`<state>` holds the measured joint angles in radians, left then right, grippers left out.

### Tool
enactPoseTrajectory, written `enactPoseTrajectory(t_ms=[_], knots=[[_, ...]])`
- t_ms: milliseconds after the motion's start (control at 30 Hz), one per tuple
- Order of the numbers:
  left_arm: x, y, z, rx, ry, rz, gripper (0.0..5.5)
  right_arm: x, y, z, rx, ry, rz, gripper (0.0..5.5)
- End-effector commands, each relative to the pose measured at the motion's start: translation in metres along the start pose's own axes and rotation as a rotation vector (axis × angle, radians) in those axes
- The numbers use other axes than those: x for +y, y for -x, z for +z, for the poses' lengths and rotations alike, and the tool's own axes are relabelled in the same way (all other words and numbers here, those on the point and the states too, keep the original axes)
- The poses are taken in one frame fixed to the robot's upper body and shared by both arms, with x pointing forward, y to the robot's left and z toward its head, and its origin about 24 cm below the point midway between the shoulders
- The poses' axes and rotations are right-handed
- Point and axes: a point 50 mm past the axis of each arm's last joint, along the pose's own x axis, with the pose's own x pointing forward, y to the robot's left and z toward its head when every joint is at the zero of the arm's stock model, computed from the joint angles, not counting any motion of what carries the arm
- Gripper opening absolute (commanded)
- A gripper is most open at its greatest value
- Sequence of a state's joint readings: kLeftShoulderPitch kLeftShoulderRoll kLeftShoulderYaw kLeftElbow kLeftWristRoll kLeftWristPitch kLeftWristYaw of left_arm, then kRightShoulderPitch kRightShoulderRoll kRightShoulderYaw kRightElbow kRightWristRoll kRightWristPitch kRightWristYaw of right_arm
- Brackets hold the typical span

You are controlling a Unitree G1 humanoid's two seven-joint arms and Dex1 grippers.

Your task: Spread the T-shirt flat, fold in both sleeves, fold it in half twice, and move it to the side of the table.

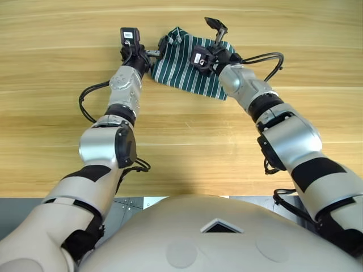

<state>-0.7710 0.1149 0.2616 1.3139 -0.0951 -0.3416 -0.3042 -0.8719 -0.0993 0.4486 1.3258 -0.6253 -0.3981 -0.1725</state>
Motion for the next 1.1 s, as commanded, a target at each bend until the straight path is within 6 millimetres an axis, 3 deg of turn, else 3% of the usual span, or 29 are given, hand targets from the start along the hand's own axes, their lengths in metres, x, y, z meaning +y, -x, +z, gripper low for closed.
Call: enactPoseTrajectory(t_ms=[33,300,333,467,533,700,900,1000,1100], knots=[[0.015,0.0,0.007,0.003,0.03,0.09,5.39,0.001,0.002,-0.008,0.052,-0.038,0.016,5.4],[0.07,0.025,0.0,0.003,0.099,0.369,5.39,0.004,0.002,-0.007,0.063,-0.121,0.008,5.4],[0.078,0.032,-0.004,-0.004,0.11,0.395,5.39,-0.003,0.001,-0.006,0.059,-0.195,-0.035,5.4],[0.103,0.072,-0.038,-0.005,0.116,0.435,5.39,-0.052,-0.001,-0.02,0.104,-0.763,-0.272,5.4],[0.11,0.091,-0.054,0.002,0.127,0.457,5.39,-0.059,0.001,-0.028,0.139,-0.825,-0.303,5.4],[0.119,0.122,-0.073,-0.035,0.137,0.509,5.39,-0.04,0.004,-0.03,0.185,-0.558,-0.259,5.4],[0.119,0.135,-0.075,-0.112,0.129,0.527,5.39,-0.009,-0.001,0.01,-0.062,-0.369,-0.112,5.4],[0.119,0.138,-0.077,-0.121,0.138,0.539,5.39,-0.003,-0.002,0.008,-0.015,-0.364,-0.069,5.4],[0.118,0.141,-0.079,-0.124,0.12,0.541,5.39,-0.006,0.0,-0.011,0.125,-0.351,-0.077,5.4]])
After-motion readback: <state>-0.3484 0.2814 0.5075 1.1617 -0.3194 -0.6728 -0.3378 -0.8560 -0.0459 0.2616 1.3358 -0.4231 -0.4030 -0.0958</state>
